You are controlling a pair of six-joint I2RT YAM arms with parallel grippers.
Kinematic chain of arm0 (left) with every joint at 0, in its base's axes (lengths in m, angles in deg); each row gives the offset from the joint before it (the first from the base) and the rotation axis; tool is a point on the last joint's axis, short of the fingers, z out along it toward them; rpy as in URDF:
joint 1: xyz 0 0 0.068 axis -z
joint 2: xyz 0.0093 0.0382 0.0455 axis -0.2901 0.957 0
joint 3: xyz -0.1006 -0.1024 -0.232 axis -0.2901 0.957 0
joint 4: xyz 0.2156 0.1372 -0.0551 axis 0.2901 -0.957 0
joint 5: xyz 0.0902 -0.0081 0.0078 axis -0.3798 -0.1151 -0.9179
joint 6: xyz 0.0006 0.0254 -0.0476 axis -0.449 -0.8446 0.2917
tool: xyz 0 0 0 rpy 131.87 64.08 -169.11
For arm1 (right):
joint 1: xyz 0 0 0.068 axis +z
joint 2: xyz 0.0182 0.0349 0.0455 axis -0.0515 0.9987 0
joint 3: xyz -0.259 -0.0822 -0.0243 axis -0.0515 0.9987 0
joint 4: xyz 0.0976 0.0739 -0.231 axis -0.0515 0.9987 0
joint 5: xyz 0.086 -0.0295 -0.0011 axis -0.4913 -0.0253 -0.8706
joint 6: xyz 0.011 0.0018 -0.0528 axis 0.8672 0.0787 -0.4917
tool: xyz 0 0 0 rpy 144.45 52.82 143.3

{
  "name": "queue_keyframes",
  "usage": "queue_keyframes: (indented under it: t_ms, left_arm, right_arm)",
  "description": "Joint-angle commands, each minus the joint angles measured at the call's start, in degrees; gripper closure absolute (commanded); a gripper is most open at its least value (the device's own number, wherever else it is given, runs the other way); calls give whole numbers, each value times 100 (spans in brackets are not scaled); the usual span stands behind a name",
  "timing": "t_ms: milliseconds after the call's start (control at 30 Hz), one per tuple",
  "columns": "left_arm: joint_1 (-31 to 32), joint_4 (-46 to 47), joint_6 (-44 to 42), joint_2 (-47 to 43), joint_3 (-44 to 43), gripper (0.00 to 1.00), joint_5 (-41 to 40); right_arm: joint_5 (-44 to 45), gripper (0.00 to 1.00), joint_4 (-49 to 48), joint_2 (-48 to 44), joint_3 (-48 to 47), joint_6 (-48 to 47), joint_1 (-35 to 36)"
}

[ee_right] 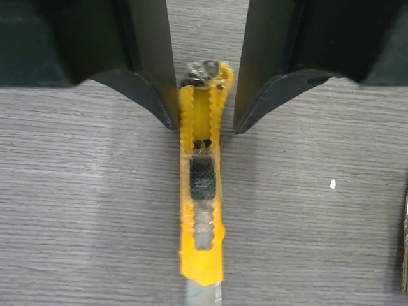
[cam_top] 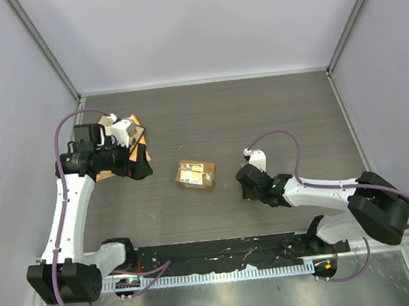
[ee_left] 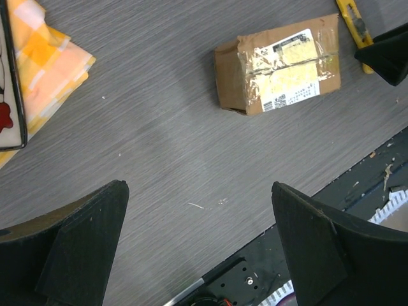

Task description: Unpack the express box

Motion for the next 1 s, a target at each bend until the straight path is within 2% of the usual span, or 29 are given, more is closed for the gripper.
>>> queue_keyframes:
  t_ms: [0,67,233,333,567,667,733,867,967]
  left_arm:
    - [70,-167,-158,-200,-209,0,359]
    - [122,-255,-202,-236,-244,0,421]
    - [614,-264,-167,-437,-367,0,-18]
    - [834,-369,-220,-456,-612,0,122]
    - [1116,-861,-281,9,-1448,0,1088]
    - [1125,-1414,-711,203,-1852,0,1887]
    - [1133,-1713,-993,317,-2054,0,2134]
    - [1133,-2231,-1554,388,-2344,0,2905]
    - [1142,-2829,-2144,432,-2485,0,3347]
  right_arm:
    - [182,58,-317,170,-13,234,168]
    - [182,67,-352,258,-4,261,247]
    - [321,91,-239,390,-179,243,449]
    - [698,99,218,250,-601,16,792]
    - [1955,99,1536,-690,-2033,-1179,2057]
    - [1975,99,1967,-1016,-2613,-1681,2497]
    - [1852,99,2344,-1095,-3035,-1961,2690]
    - [1922,99,3161,-894,-3834,-2235,3383]
    - [2308,99,3644,-500,-4247,-2402,3762]
